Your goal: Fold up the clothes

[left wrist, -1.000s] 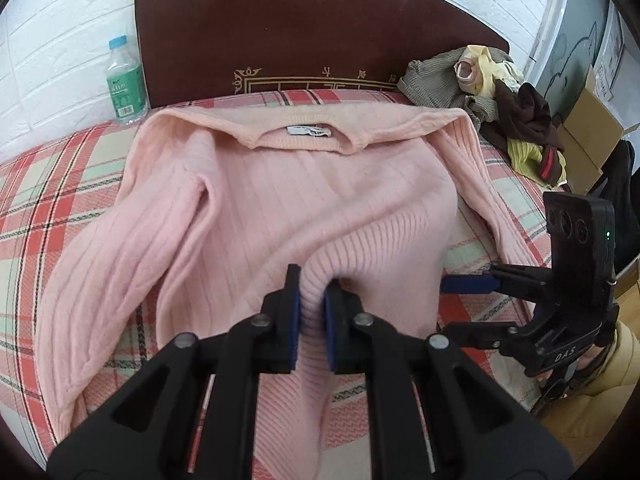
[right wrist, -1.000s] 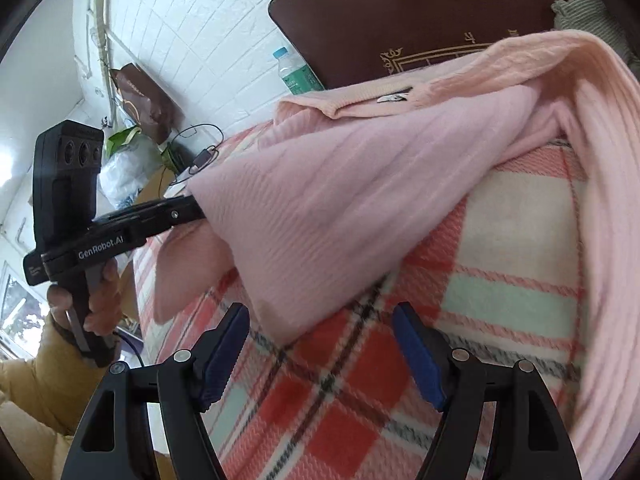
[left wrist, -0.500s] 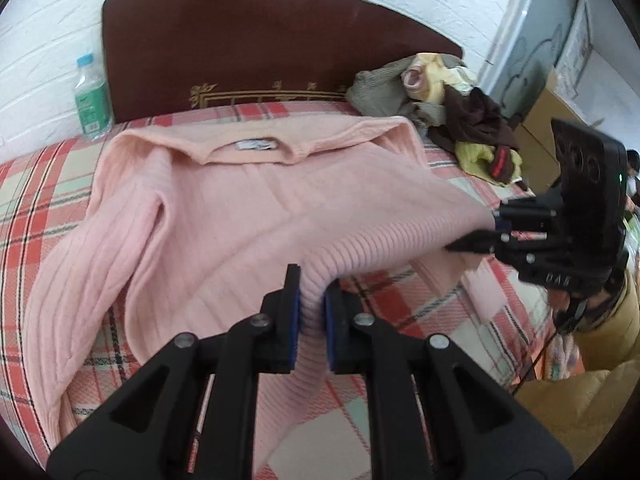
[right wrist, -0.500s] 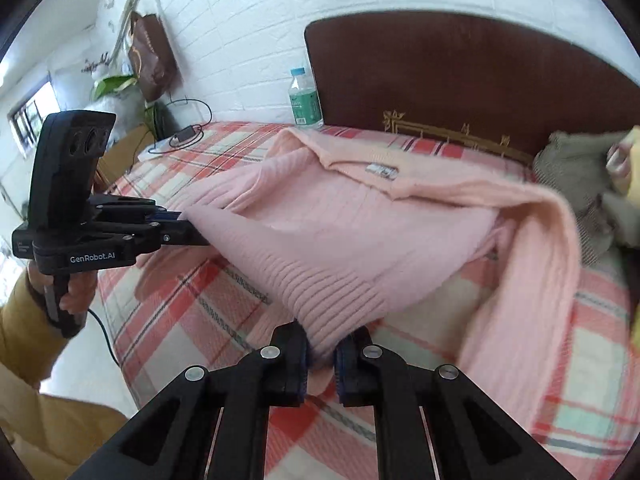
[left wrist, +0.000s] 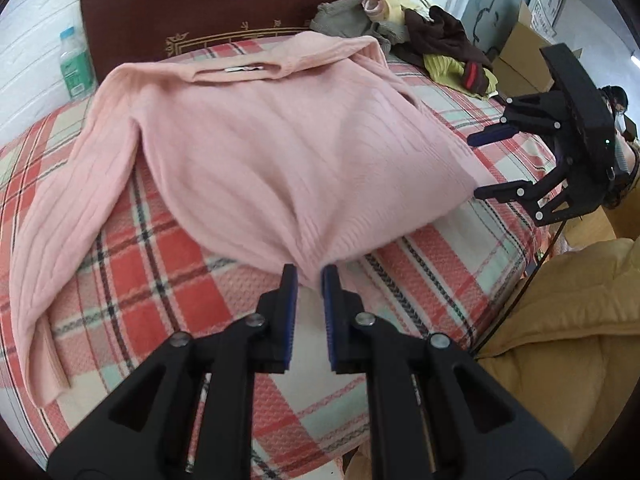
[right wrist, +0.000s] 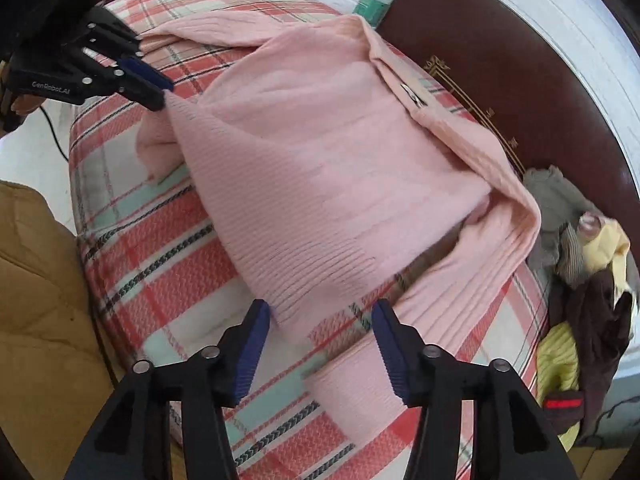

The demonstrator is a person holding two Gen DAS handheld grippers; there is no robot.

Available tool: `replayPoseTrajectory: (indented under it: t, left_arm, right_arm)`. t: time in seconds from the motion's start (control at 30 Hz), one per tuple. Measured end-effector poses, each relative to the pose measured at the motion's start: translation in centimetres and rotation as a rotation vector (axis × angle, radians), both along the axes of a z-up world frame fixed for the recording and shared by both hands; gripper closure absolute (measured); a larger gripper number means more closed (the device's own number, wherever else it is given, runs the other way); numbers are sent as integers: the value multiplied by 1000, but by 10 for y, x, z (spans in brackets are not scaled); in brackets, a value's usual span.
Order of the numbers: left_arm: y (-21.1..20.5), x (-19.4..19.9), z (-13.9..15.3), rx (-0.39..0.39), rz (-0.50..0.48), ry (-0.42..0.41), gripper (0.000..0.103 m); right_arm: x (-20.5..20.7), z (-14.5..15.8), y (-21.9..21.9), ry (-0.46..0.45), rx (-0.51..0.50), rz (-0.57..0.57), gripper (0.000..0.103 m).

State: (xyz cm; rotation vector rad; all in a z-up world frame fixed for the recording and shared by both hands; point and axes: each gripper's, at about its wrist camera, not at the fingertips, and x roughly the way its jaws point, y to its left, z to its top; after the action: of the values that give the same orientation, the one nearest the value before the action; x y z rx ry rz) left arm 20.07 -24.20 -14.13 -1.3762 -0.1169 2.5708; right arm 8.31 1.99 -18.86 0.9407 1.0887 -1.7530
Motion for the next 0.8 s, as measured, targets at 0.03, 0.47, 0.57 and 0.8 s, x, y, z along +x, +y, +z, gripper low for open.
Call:
replayPoseTrajectory:
  t: [0.03,0.47,0.57,0.8]
  left_arm:
    - [-1,6,-1,-7,10,7,90]
    - [59,20,-48,-164,-32,-5,88]
    - [63,8,-49,-162,4,20,82]
    - [36,-9,-32,-162,147,71,96]
  right_arm:
    - [-3,-1,9,-13,-26,-38,39]
    - [0,-43,13,-21,-289,-247,33]
    - [-24,-45,14,-153,-378,-319,75]
    - [-24,-13,21,-35,-335,-262,91]
